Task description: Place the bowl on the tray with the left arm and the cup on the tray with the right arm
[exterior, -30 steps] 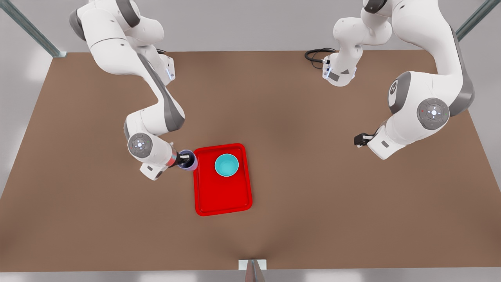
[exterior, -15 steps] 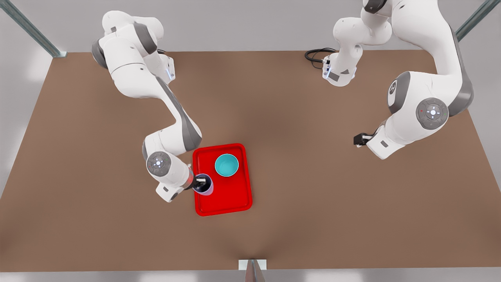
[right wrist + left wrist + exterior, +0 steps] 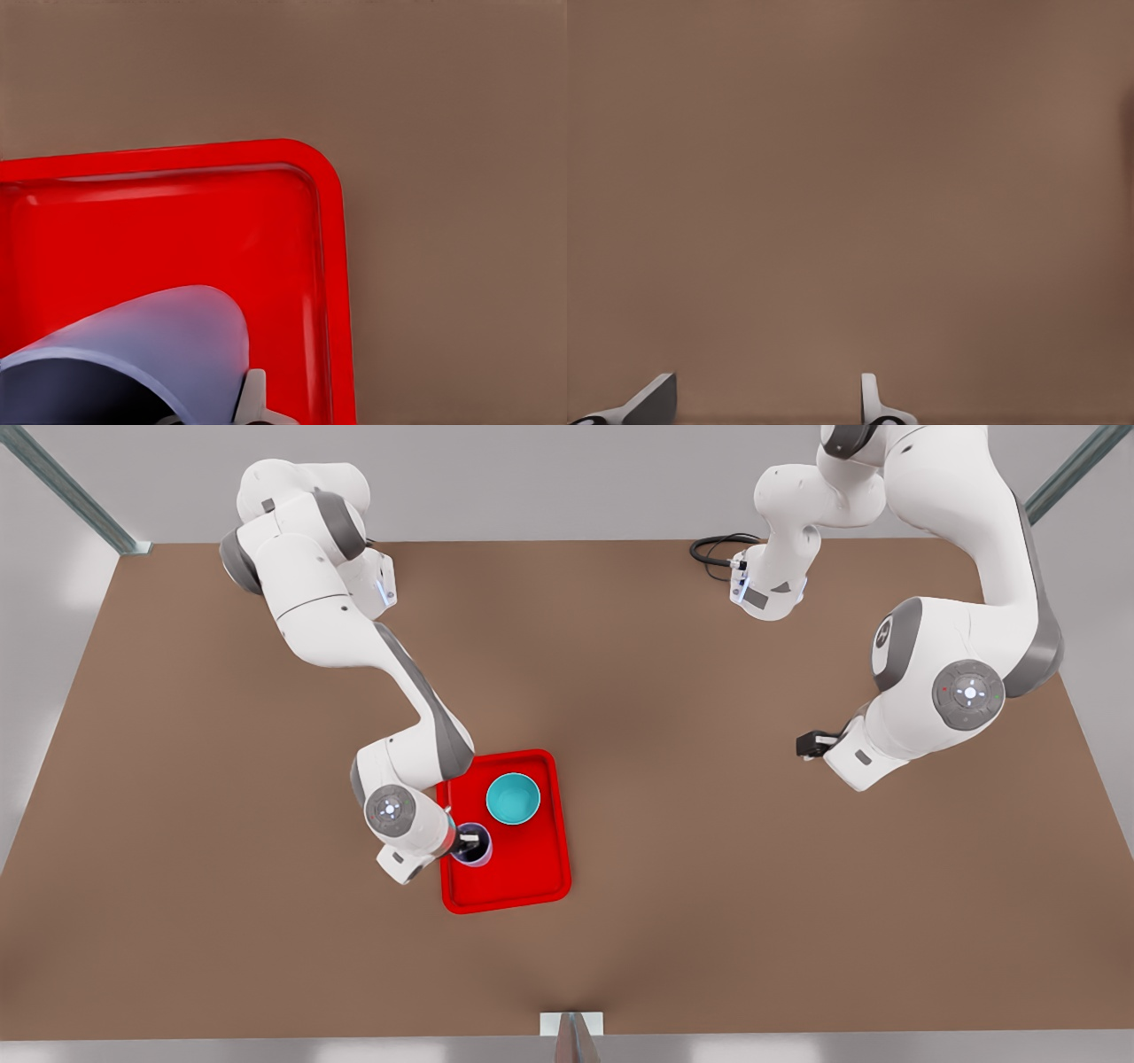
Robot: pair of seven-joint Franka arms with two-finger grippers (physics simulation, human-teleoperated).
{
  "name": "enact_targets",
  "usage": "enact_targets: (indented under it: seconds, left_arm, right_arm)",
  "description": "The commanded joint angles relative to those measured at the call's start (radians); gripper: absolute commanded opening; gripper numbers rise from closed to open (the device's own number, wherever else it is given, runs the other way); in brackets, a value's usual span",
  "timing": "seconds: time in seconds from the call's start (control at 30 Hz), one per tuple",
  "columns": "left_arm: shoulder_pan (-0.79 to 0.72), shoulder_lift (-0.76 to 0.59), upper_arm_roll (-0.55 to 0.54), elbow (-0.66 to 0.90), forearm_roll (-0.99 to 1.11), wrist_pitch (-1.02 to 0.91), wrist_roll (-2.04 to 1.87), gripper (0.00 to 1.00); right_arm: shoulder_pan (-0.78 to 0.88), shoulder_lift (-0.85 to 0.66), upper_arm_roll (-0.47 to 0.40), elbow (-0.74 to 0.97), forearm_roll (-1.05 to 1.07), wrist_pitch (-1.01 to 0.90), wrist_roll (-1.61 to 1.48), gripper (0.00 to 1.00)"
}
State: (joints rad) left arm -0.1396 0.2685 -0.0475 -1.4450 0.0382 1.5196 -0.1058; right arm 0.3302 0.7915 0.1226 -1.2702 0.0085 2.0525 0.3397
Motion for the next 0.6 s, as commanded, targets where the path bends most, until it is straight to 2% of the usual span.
enact_targets:
  seconds: [0.0, 0.57]
  left_arm:
    - [0.000, 0.000, 0.000, 0.000, 0.000, -0.001, 0.000, 1.00]
    - [0.000, 0.000, 0.000, 0.000, 0.000, -0.006, 0.000, 1.00]
  right_arm:
    - [0.001, 0.002, 0.000, 0.000, -0.005, 0.001, 0.004, 0.21]
    - [0.030, 0.068, 0.000, 0.002, -0.007, 0.046, 0.022, 0.21]
